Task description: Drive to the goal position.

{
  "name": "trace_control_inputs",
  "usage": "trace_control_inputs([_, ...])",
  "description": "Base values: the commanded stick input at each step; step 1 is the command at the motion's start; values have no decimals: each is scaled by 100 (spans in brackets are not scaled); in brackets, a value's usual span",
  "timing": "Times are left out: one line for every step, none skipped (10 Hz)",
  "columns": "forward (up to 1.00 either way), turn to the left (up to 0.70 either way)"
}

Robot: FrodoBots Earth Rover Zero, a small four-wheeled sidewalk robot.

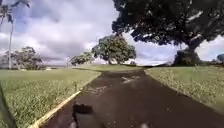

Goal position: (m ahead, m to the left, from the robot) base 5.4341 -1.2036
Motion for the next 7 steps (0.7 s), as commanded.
trace_control_inputs([70, 0])
trace_control_inputs([70, 0])
trace_control_inputs([70, 0])
trace_control_inputs([70, 0])
trace_control_inputs([70, 0])
trace_control_inputs([70, 0])
trace_control_inputs([70, 0])
